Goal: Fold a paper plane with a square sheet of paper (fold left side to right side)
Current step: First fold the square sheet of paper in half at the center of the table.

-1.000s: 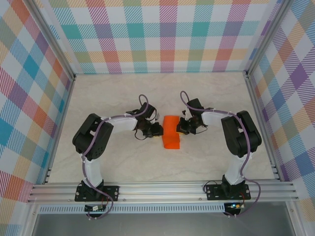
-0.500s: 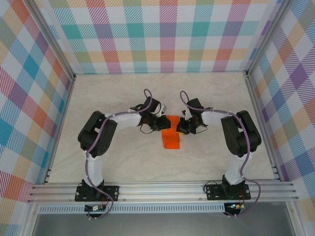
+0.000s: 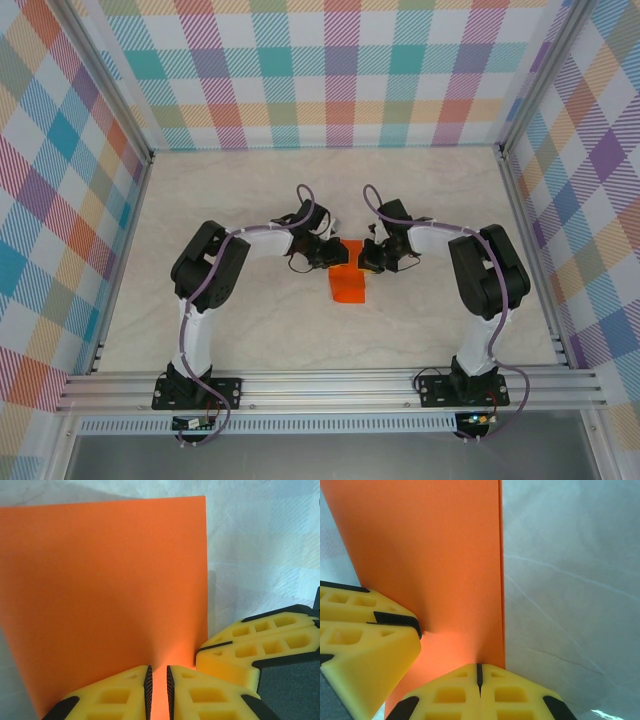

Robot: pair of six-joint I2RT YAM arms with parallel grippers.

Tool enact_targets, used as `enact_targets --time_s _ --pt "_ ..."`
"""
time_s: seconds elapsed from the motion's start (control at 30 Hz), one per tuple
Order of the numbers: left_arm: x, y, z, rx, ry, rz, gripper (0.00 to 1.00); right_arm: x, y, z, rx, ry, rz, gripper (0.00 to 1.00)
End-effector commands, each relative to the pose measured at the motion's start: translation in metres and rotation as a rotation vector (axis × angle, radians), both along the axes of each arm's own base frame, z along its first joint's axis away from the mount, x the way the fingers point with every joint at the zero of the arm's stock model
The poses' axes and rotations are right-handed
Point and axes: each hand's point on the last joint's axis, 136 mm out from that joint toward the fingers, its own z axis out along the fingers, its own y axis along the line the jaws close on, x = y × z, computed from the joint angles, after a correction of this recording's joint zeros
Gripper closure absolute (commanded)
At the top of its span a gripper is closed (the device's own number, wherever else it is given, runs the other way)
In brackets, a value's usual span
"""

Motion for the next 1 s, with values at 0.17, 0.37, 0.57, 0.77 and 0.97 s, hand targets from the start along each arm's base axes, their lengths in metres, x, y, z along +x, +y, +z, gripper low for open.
enact_targets --time_s 0.17,0.37,0.57,0.77,0.97 --pt "0.034 0.031 -0.003 0.056 -0.054 0.115 0.81 -0.033 -0.035 -0.048 -0.208 0.135 0.004 0.98" --pt "0.050 0.038 0.003 0.047 -0.075 0.151 0.80 -0.034 -0.036 -0.049 -0.209 0.137 0.004 0.98" --pt "0.067 0.037 0.006 0.028 -0.089 0.174 0.80 -0.034 -0.036 -0.049 -0.210 0.137 0.005 0.98" --pt "0.082 0.036 0.003 0.029 -0.089 0.189 0.79 -0.035 -0.035 -0.048 -0.207 0.137 0.005 0.98" --pt "0.085 0.037 -0.006 0.034 -0.075 0.191 0.79 -0.035 -0.035 -0.048 -0.209 0.138 0.005 0.98"
